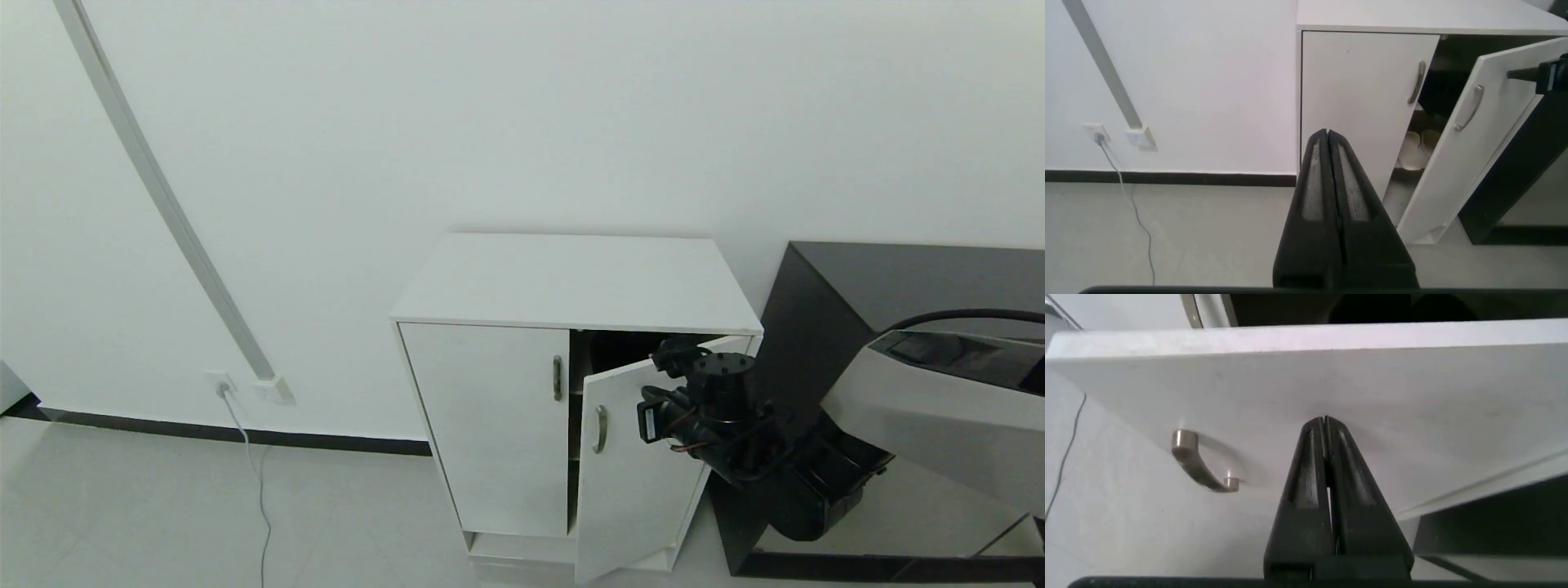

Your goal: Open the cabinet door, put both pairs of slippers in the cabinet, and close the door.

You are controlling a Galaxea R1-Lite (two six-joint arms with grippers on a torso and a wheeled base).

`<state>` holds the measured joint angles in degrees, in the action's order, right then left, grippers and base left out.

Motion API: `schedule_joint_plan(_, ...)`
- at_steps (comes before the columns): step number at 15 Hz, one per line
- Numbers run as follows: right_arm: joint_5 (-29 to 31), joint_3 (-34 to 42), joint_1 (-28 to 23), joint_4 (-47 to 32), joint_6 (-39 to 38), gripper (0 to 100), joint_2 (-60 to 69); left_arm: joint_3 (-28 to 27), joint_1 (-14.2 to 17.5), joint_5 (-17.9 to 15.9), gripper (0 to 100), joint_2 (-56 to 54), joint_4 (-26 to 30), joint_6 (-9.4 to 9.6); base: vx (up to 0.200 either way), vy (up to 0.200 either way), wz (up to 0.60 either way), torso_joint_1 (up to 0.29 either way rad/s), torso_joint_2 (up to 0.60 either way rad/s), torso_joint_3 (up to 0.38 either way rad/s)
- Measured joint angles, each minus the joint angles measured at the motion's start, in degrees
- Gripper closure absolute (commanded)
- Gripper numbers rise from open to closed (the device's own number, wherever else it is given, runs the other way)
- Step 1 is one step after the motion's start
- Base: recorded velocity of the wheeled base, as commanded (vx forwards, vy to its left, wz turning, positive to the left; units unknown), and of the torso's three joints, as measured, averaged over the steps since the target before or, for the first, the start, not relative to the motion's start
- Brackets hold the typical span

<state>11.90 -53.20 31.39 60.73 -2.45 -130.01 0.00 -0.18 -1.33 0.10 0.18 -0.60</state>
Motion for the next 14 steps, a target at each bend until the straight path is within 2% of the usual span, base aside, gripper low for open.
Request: schedule_joint_plan(14,0.41,-11.79,-2.43,-3.4,0.0,100,-7.19,0.0,0.0,0.0,100,0.0,-0.02,0.13,0.0,0.0,0.0,0.0,0.0,0.0)
